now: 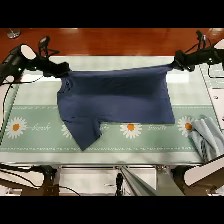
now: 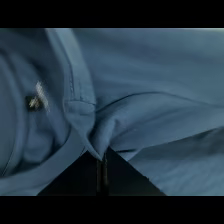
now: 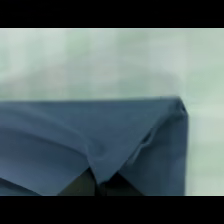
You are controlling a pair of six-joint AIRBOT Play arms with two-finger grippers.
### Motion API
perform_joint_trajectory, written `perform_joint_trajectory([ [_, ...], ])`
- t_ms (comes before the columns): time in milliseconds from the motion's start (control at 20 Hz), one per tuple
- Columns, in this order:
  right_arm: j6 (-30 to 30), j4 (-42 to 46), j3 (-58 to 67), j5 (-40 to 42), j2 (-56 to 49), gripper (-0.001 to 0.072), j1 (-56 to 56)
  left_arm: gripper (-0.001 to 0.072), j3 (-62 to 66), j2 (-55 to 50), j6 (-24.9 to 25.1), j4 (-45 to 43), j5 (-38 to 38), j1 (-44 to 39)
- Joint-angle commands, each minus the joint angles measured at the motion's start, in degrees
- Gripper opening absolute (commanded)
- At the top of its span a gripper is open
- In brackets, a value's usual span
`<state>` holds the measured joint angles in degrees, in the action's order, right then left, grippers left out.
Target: Fold the shirts.
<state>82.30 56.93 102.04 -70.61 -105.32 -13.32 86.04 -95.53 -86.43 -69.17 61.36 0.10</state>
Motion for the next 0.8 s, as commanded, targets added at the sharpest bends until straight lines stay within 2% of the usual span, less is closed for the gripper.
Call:
perform_joint_trajectory([
  [0, -0.46, 4.59, 0.09, -5.99, -2.16, 0.0025, 0.17, 0.0021, -1.09, -2.49, 2.40, -1.49, 8.76, 1.11],
  [200, 2.67, 4.46, 0.09, -7.10, -6.78, 0.0032, 1.95, 0.0026, -1.66, -5.62, 1.75, -1.05, 9.68, -0.87],
  [250, 3.43, 4.55, 0.09, -7.61, -7.30, 0.0204, 2.51, 0.0189, -1.66, -5.75, 1.79, -1.22, 10.16, -1.25],
  [300, 3.87, 4.55, 0.09, -8.50, -7.45, 0.0601, 3.08, 0.0627, -1.46, -5.66, 1.79, -1.46, 11.43, -1.36],
  [350, 3.93, 4.46, 0.15, -9.07, -7.19, 0.0620, 3.10, 0.0704, -0.76, -5.55, 1.49, -2.71, 13.70, -1.14],
  [400, 4.07, 4.50, 0.15, -10.71, -6.47, 0.0620, 2.67, 0.0703, 0.31, -5.42, 0.35, -5.18, 17.07, -0.68],
  [500, 3.02, 5.62, 0.09, -15.56, -3.93, 0.0620, 0.90, 0.0704, 0.50, -3.65, 1.14, -9.22, 22.71, 0.66],
  [600, 1.68, 9.84, -1.01, -19.87, 0.07, 0.0620, -1.57, 0.0703, -2.43, 0.39, 0.87, -14.56, 26.14, 3.23],
  [650, 0.85, 10.75, -4.20, -19.58, 3.43, 0.0620, -3.32, 0.0702, -5.27, 3.04, 0.72, -15.39, 26.10, 4.96],
  [750, -0.48, 7.76, -15.65, -13.16, 11.69, 0.0620, -7.63, 0.0702, -14.56, 9.99, 0.76, -13.77, 23.32, 9.53],
])
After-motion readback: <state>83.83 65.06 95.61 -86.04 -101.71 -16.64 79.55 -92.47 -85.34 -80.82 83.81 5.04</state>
